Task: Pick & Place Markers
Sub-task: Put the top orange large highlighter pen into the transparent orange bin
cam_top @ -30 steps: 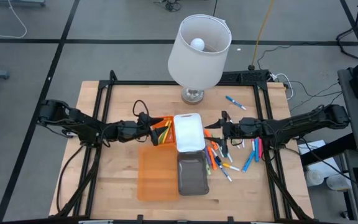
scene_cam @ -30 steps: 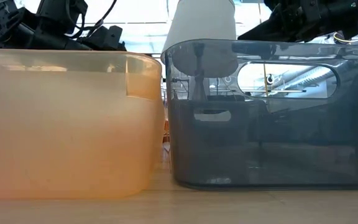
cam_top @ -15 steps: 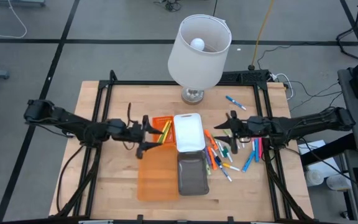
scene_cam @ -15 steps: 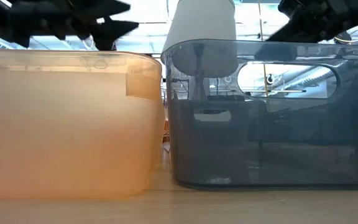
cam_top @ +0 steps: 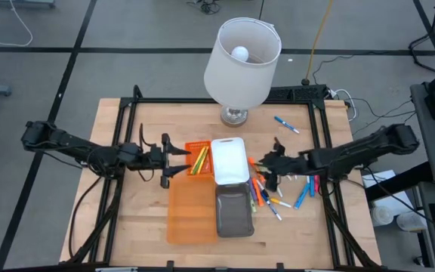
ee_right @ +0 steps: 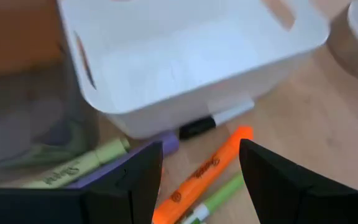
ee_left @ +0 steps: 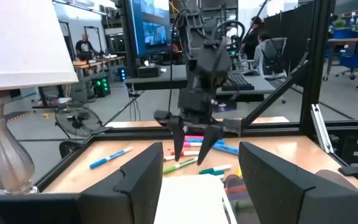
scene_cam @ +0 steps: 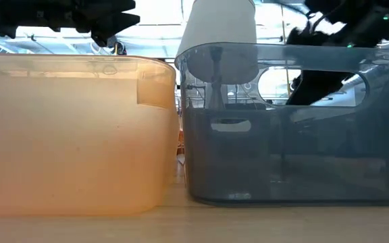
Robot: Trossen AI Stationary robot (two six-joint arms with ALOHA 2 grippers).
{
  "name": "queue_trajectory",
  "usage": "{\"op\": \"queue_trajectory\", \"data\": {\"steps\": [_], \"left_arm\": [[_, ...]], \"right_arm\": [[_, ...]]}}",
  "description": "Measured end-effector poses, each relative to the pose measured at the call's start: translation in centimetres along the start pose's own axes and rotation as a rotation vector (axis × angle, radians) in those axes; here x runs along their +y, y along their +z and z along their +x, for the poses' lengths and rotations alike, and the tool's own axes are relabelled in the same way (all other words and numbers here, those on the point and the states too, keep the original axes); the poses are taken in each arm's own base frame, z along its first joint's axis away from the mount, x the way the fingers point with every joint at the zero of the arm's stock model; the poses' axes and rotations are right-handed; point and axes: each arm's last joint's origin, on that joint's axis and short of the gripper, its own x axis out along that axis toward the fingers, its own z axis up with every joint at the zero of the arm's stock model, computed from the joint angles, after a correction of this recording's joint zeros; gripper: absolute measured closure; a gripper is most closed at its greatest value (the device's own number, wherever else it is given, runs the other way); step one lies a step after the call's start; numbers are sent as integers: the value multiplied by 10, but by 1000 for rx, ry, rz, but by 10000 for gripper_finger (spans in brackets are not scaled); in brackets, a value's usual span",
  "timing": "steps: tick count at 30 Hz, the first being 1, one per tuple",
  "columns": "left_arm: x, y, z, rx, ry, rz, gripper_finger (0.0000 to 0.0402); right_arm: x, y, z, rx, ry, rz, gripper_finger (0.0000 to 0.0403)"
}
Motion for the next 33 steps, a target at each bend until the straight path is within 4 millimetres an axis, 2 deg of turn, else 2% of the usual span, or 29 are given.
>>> {"op": "queue_trajectory", "data": {"steps": [4, 12, 21, 27, 33], "left_arm": [[0, -1, 0, 8, -1, -1, 193], [0, -3, 0, 30, -2, -7, 208], [0, -7, 0, 65, -3, -13, 215], [0, -7, 0, 69, -2, -18, 215], [0, -7, 0, 69, -2, -18, 215]], "right_arm": [[6, 2, 17, 127, -48, 7, 202], [7, -10, 40, 230, -95, 37, 203], [5, -12, 46, 277, -49, 113, 228], [6, -13, 47, 277, -49, 107, 238], [7, -21, 58, 327, -62, 64, 239]]}}
